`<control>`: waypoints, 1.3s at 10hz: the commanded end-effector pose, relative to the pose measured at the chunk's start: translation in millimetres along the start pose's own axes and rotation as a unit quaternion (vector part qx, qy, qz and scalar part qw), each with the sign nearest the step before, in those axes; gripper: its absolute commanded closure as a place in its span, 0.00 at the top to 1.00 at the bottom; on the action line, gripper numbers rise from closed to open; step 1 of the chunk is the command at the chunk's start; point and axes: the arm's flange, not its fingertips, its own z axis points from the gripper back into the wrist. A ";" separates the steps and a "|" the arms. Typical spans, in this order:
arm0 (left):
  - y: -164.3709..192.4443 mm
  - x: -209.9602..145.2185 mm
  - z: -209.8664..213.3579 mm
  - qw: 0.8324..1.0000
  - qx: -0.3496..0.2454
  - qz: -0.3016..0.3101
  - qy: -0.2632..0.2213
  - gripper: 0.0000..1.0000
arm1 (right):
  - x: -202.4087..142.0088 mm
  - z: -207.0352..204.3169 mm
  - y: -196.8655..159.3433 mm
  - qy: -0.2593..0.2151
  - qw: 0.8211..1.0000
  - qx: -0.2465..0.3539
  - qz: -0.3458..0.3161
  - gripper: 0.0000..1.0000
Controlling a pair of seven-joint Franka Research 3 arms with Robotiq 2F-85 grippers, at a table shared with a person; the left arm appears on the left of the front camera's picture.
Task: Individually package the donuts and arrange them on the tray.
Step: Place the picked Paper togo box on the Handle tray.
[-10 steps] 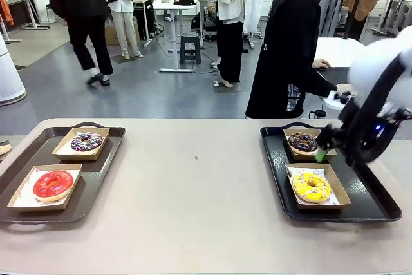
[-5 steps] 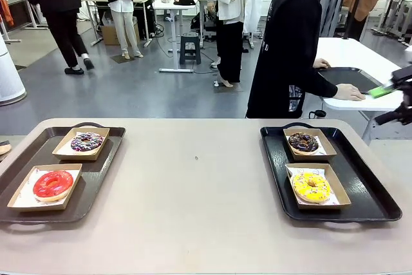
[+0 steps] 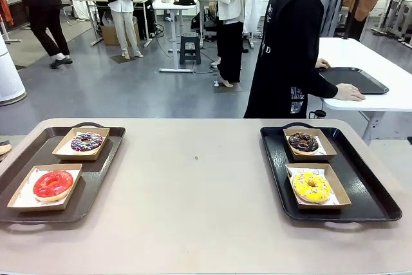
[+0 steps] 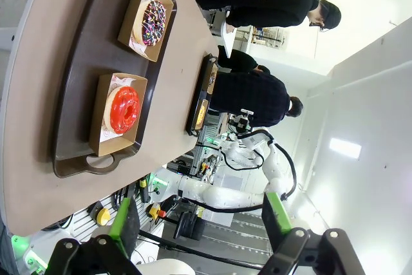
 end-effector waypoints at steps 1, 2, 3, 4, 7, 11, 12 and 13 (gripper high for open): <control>-2.3 -2.1 1.0 1.000 -0.001 -0.002 0.001 1.00 | 13.5 1.9 -20.9 0.001 1.000 -0.002 0.000 1.00; -2.3 -2.1 1.0 1.000 -0.001 -0.002 0.001 1.00 | 12.9 0.9 -29.9 -0.012 1.000 -0.016 -0.007 1.00; -2.3 -2.1 1.0 1.000 -0.001 -0.002 0.001 1.00 | 11.3 -4.7 -33.5 -0.051 0.998 -0.034 -0.012 1.00; -2.3 -2.1 1.0 1.000 -0.001 -0.002 0.001 1.00 | 10.7 -15.1 -30.2 -0.117 0.991 -0.068 -0.021 1.00; -2.3 -2.1 1.0 1.000 -0.001 -0.002 0.001 1.00 | 8.4 1.0 -38.7 -0.016 1.000 -0.018 -0.017 1.00; -2.3 -2.1 1.0 1.000 -0.001 -0.002 0.001 1.00 | 8.4 1.0 -38.7 -0.016 1.000 -0.018 -0.017 1.00; -2.3 -2.1 1.0 1.000 -0.001 -0.002 0.001 1.00 | 8.4 1.0 -38.7 -0.016 1.000 -0.018 -0.017 1.00; -2.3 -2.1 1.0 1.000 -0.001 -0.002 0.001 1.00 | 8.4 1.0 -38.7 -0.016 1.000 -0.018 -0.017 1.00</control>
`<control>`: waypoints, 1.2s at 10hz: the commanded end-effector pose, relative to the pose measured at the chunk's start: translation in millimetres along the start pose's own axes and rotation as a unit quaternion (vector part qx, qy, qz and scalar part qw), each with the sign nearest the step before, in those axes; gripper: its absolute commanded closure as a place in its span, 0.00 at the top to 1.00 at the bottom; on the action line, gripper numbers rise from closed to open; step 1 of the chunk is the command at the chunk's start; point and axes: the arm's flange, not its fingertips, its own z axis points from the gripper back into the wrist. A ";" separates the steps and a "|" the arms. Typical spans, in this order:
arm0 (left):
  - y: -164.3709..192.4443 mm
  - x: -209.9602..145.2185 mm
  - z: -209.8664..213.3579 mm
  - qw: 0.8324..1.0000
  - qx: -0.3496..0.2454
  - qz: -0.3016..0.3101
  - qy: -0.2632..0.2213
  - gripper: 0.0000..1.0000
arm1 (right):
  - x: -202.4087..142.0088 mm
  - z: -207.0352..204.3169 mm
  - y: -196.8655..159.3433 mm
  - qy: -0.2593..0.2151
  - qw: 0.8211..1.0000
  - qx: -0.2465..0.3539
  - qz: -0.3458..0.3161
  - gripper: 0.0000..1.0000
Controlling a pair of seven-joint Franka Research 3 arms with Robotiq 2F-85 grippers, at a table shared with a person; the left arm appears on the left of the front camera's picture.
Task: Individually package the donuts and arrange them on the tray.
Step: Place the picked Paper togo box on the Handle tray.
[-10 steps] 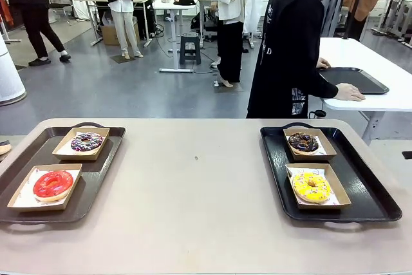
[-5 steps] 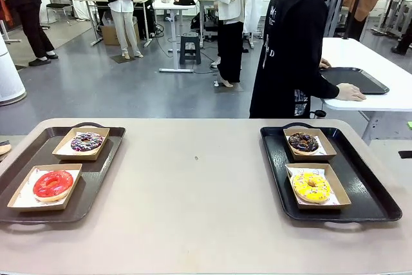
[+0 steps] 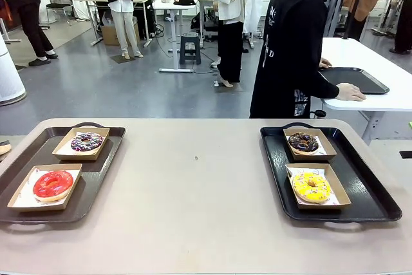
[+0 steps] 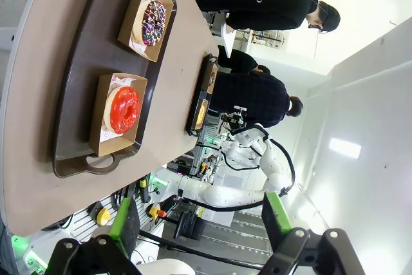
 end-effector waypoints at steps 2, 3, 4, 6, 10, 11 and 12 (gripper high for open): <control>-2.2 -2.2 1.1 1.000 -0.001 -0.002 0.001 1.00 | 1.2 3.0 -0.5 0.011 1.000 0.000 0.002 1.00; -2.2 -2.2 1.1 1.000 -0.001 -0.002 0.001 1.00 | 1.2 3.0 -0.5 0.011 1.000 0.000 0.002 1.00; -2.2 -2.2 1.1 1.000 -0.001 -0.002 0.001 1.00 | 1.2 3.0 -0.5 0.011 1.000 0.000 0.002 1.00; -2.2 -2.2 1.1 1.000 -0.001 -0.002 0.001 1.00 | 1.2 3.0 -0.5 0.011 1.000 0.000 0.002 1.00; -2.2 -2.2 1.1 1.000 -0.001 -0.002 0.001 1.00 | 1.2 3.0 -0.5 0.011 1.000 0.000 0.002 1.00; -2.2 -2.2 1.1 1.000 -0.001 -0.002 0.001 1.00 | 1.2 3.0 -0.5 0.011 1.000 0.000 0.002 1.00; -2.2 -2.2 1.1 1.000 -0.001 -0.002 0.001 1.00 | 1.2 3.0 -0.5 0.011 1.000 0.000 0.002 1.00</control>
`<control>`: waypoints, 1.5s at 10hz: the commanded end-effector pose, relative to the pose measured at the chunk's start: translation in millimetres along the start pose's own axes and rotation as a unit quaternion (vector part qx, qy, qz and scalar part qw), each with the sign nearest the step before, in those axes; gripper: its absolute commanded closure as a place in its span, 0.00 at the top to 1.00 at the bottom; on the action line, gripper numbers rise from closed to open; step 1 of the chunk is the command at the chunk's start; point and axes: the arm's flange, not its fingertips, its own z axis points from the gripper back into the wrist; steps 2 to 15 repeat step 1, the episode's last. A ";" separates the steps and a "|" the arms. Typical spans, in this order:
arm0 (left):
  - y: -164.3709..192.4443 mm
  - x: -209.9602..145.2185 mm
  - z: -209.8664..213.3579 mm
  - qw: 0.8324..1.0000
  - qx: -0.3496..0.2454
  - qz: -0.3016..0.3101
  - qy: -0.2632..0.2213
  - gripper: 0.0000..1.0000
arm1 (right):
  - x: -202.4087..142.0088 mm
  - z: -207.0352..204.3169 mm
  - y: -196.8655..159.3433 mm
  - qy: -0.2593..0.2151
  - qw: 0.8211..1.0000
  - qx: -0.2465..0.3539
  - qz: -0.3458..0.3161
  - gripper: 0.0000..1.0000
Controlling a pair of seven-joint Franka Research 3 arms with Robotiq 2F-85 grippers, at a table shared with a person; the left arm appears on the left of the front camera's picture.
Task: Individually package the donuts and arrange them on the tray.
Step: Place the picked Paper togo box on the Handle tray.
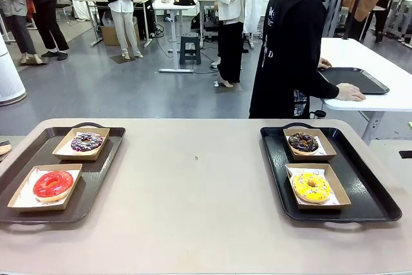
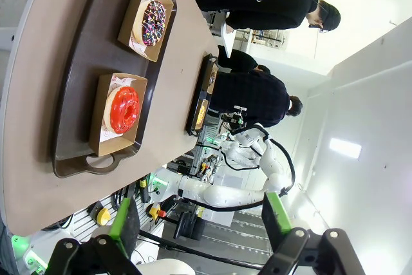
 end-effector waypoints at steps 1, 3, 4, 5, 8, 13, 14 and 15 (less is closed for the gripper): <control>-2.2 -2.2 1.1 1.000 -0.001 -0.002 0.001 1.00 | 0.7 4.1 -0.6 0.010 1.000 -0.001 0.001 1.00; -2.2 -2.2 1.1 1.000 -0.001 -0.002 0.001 1.00 | 0.7 4.1 -0.6 0.010 1.000 -0.001 0.001 1.00; -2.2 -2.2 1.1 1.000 -0.001 -0.002 0.001 1.00 | 0.7 4.1 -0.6 0.010 1.000 -0.001 0.001 1.00; -2.2 -2.2 1.1 1.000 -0.001 -0.002 0.001 1.00 | 0.7 4.1 -0.6 0.010 1.000 -0.001 0.001 1.00; -2.2 -2.2 1.1 1.000 -0.001 -0.002 0.001 1.00 | 0.7 4.1 -0.6 0.010 1.000 -0.001 0.001 1.00; -2.2 -2.2 1.1 1.000 -0.001 -0.002 0.001 1.00 | 0.7 4.1 -0.6 0.010 1.000 -0.001 0.001 1.00; -2.2 -2.2 1.1 1.000 -0.001 -0.002 0.001 1.00 | 0.7 4.1 -0.6 0.010 1.000 -0.001 0.001 1.00; -2.2 -2.2 1.1 1.000 -0.001 -0.002 0.001 1.00 | 0.7 4.1 -0.6 0.010 1.000 -0.001 0.001 1.00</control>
